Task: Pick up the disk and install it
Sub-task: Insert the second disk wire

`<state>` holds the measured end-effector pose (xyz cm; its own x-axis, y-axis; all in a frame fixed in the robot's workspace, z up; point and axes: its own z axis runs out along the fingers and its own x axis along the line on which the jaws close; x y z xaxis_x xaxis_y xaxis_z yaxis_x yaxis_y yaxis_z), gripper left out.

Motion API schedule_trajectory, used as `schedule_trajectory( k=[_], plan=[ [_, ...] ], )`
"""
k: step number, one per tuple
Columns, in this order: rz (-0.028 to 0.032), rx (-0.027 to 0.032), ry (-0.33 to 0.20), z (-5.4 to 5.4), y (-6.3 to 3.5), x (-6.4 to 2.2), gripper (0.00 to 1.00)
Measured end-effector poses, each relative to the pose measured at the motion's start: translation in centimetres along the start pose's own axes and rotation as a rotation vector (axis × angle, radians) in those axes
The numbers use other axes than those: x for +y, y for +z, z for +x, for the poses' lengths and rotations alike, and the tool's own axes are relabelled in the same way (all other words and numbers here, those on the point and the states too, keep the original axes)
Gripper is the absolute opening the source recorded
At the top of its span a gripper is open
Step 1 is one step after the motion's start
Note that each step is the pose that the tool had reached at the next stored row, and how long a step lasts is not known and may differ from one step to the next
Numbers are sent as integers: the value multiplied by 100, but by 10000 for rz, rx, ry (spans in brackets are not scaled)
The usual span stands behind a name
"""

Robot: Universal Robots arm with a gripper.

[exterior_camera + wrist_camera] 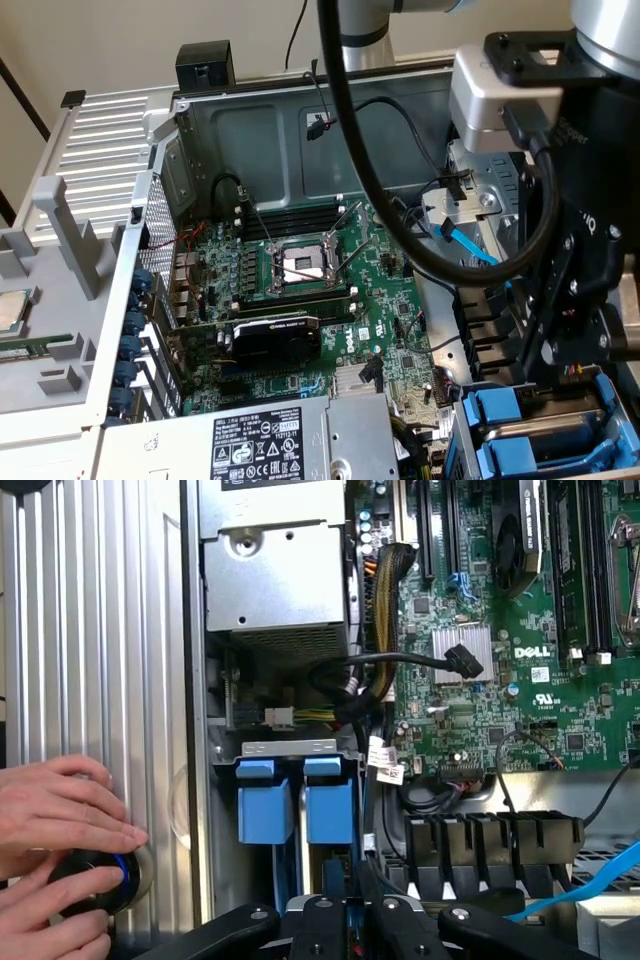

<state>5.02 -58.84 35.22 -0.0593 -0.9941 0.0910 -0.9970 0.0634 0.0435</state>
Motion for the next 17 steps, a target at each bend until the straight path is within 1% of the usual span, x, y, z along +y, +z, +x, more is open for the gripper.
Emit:
schedule_trajectory(
  k=[17],
  plan=[
    [3, 1, -20, 4, 26, -20, 16]
  ],
)
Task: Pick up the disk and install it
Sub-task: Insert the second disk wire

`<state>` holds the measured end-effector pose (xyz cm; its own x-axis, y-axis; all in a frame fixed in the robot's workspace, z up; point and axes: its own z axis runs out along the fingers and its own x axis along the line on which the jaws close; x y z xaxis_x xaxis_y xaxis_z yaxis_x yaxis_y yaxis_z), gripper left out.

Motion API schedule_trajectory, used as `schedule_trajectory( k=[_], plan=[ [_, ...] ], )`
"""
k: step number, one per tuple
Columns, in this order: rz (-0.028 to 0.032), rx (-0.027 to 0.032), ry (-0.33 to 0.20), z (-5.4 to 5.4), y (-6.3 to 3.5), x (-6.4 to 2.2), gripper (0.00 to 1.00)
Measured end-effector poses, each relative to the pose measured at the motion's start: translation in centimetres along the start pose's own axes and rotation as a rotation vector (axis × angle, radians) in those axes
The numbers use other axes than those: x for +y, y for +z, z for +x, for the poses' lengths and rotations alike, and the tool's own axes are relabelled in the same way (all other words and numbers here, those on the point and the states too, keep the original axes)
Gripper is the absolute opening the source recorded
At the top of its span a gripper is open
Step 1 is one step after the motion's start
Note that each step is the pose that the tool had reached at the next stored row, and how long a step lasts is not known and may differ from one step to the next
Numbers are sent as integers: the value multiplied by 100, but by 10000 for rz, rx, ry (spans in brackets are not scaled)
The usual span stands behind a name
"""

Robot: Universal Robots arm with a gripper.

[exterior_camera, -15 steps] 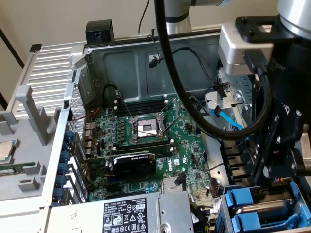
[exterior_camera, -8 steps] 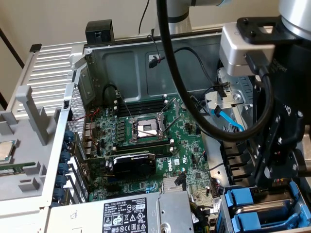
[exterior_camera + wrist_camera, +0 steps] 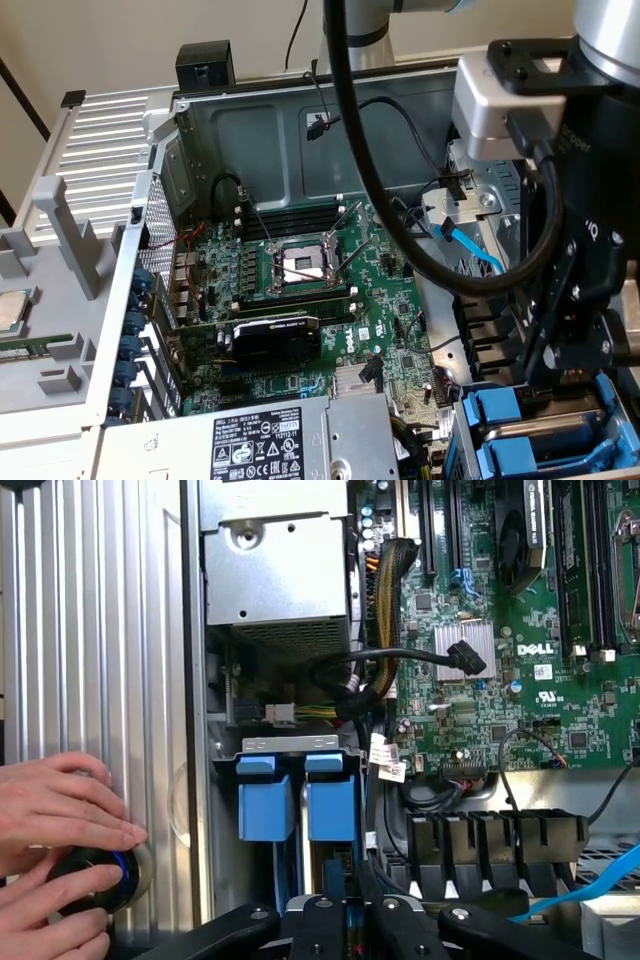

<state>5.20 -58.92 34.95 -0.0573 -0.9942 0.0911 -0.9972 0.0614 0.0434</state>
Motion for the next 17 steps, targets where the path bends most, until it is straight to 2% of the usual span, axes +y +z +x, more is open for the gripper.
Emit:
schedule_trajectory(
  k=[3, 11, 17],
  plan=[
    [1, -11, -1, 0, 7, 0, 16],
    [2, -122, -7, 1, 21, -1, 16],
    [4, -131, -49, 6, 25, -2, 16]
  ],
)
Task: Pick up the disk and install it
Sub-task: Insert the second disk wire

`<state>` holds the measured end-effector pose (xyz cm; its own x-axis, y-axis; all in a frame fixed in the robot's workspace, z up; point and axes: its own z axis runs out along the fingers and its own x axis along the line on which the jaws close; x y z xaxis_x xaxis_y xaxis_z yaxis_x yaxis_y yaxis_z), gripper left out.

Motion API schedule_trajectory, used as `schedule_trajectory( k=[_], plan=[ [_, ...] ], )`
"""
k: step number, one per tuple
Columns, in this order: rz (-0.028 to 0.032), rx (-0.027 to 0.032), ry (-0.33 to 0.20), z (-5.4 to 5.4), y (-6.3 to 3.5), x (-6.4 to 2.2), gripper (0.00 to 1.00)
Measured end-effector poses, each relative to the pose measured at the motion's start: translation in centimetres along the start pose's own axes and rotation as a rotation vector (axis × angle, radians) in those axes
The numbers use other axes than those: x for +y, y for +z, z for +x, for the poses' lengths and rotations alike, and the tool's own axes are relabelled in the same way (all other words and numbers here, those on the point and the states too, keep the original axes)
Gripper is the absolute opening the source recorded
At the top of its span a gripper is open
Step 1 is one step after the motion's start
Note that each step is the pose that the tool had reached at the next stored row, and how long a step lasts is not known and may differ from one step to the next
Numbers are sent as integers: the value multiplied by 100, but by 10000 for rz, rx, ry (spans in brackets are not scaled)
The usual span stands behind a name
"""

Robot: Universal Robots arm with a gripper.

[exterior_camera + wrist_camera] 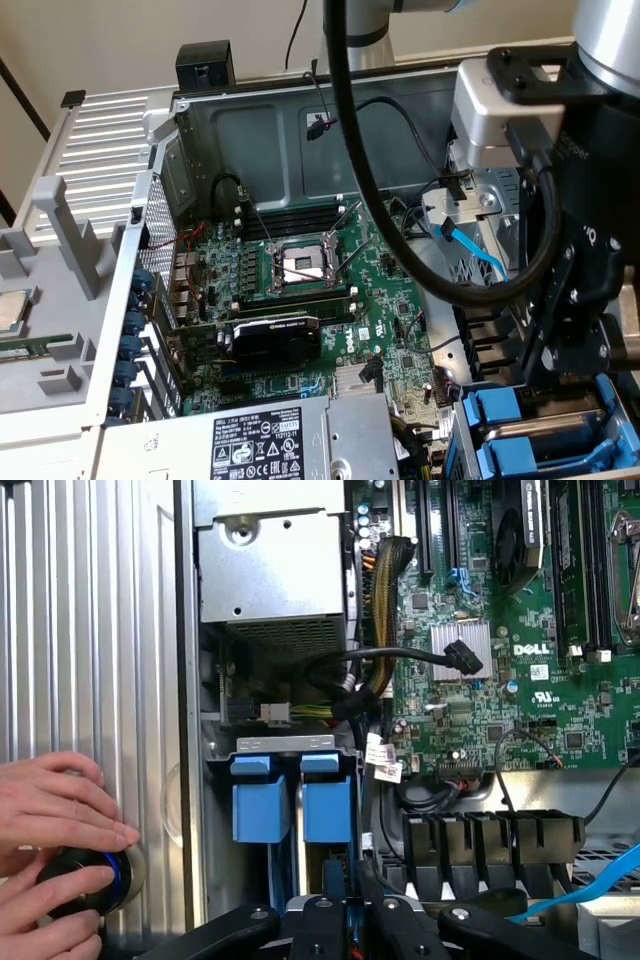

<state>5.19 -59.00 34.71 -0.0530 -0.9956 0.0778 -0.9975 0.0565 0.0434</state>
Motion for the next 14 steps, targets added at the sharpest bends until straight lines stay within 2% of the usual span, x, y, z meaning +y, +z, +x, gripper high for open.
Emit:
schedule_trajectory(
  k=[14],
  plan=[
    [9, -40, -143, 20, 11, -4, 16]
  ],
)
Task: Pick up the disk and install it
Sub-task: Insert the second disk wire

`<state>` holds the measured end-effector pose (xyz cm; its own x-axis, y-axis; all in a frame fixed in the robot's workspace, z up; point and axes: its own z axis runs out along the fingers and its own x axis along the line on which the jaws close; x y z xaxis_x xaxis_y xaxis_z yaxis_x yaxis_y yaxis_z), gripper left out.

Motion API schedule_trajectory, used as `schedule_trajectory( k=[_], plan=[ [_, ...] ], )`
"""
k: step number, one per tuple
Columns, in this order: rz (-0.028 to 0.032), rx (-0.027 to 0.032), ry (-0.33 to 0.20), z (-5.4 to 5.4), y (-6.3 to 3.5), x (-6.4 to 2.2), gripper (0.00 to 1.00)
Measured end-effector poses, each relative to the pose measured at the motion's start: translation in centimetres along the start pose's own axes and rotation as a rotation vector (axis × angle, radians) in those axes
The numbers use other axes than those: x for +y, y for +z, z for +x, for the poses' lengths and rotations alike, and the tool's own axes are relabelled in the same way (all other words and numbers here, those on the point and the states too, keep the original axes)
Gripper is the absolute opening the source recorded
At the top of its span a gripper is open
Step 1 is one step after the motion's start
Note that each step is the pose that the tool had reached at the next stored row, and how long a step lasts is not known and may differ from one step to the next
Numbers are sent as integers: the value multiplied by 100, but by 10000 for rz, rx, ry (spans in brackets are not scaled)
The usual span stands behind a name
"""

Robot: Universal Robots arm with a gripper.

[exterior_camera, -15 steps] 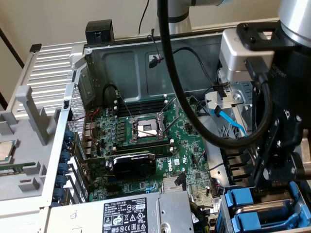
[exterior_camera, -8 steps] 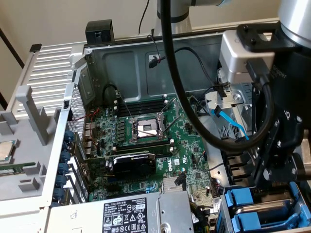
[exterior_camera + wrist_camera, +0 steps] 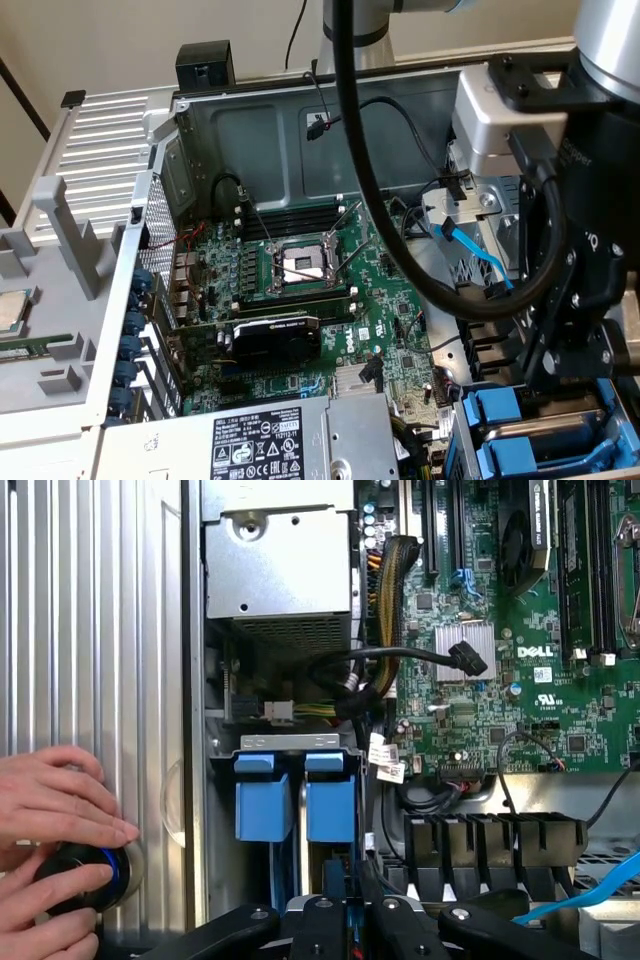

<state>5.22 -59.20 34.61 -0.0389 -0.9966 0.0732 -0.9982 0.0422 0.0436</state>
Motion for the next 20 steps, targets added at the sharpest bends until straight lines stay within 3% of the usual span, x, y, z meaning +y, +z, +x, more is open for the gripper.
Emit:
schedule_trajectory(
  k=[20],
  plan=[
    [19, -1, -1, 2, 54, -9, 16]
  ],
)
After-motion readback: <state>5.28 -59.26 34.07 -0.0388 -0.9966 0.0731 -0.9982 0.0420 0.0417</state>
